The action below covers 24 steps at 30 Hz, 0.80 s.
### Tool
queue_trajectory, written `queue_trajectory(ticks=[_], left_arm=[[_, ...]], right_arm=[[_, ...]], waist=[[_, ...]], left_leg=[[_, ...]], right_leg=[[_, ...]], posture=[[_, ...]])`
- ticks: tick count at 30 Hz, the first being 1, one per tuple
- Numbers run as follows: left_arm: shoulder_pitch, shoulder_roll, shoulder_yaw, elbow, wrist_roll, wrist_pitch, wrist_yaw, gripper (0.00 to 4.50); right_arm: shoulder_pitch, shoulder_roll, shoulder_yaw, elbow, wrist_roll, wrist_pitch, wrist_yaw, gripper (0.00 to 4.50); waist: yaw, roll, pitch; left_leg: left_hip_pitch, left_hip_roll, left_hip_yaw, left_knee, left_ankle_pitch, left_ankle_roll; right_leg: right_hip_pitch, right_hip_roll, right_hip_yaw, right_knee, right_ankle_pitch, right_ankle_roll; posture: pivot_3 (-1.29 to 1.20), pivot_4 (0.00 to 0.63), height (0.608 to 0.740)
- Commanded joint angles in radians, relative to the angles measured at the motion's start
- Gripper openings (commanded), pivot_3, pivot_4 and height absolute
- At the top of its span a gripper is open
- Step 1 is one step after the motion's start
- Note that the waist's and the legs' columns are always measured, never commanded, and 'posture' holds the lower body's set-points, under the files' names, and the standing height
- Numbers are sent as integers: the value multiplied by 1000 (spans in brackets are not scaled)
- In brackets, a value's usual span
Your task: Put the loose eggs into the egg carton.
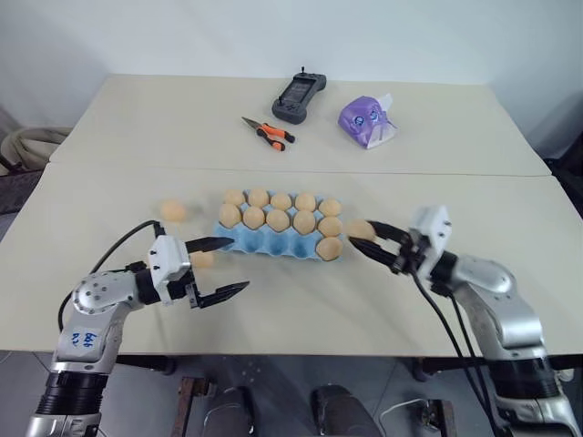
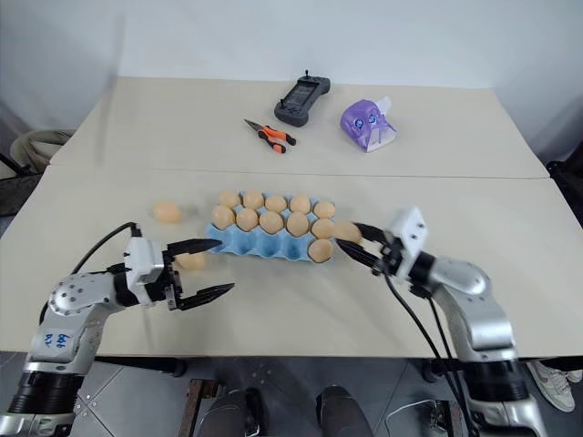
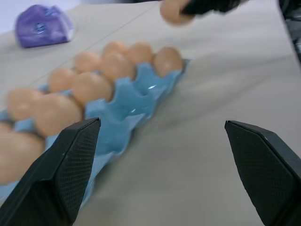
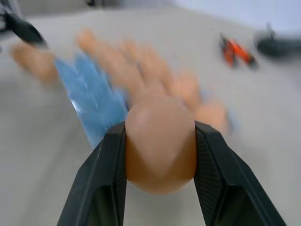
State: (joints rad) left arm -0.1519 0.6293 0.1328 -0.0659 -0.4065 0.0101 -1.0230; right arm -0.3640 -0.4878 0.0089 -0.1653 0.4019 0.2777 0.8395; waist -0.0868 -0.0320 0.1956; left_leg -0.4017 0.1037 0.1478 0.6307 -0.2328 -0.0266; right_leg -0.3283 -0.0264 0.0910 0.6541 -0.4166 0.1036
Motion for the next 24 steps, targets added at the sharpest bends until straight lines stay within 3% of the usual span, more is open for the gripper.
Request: queue_trajectory(ticks=[1,6,11,12,18,19,24], left_arm=[[23,5,33,-7,-5,-12,19,4500],[47,-1,36,-35,-3,-8,44,4500],[69,3,52,-58,-9,-6,71,4500],[74,4,54,-61,-9,-6,76,4500],[110,-1,88,-103,-32,18,124,4500],[119,-2,96,-111,-33,18,131,4500],[204,4,213,-151,-54,37,193,4500]], right_arm=[[-67,51,80,-15,-39,60,-54,1572],[-141,92,200,42,-121,45,-30,1572],[-137,93,208,48,-81,95,14,1572],[-133,90,208,41,-78,89,27,2254],[-109,84,136,19,-53,42,28,4309],[-97,74,120,14,-46,35,34,4492],[53,-41,-9,-21,2,-67,139,4492]], waist=[[3,0,0],[8,0,0],[6,0,0],[5,0,0],[1,0,0],[2,0,0],[6,-1,0]], left_leg=[[-1,0,0,-1,0,0],[-6,-2,2,0,0,1],[-7,-2,4,0,-1,1],[-7,-2,4,0,-1,1],[-7,-1,5,0,0,0],[-7,-1,5,0,0,0],[-7,-2,5,-1,-1,1]], right_leg=[[-1,0,0,0,0,0],[-7,-1,0,0,0,0],[-9,-1,1,1,-1,0],[-9,-1,1,1,-1,0],[-11,0,2,3,-1,0],[-11,0,2,3,-1,0],[-9,-1,2,0,-1,0]], posture=[[0,150,740],[0,150,740],[0,150,740],[0,150,740],[0,150,740],[0,150,740],[0,150,740]])
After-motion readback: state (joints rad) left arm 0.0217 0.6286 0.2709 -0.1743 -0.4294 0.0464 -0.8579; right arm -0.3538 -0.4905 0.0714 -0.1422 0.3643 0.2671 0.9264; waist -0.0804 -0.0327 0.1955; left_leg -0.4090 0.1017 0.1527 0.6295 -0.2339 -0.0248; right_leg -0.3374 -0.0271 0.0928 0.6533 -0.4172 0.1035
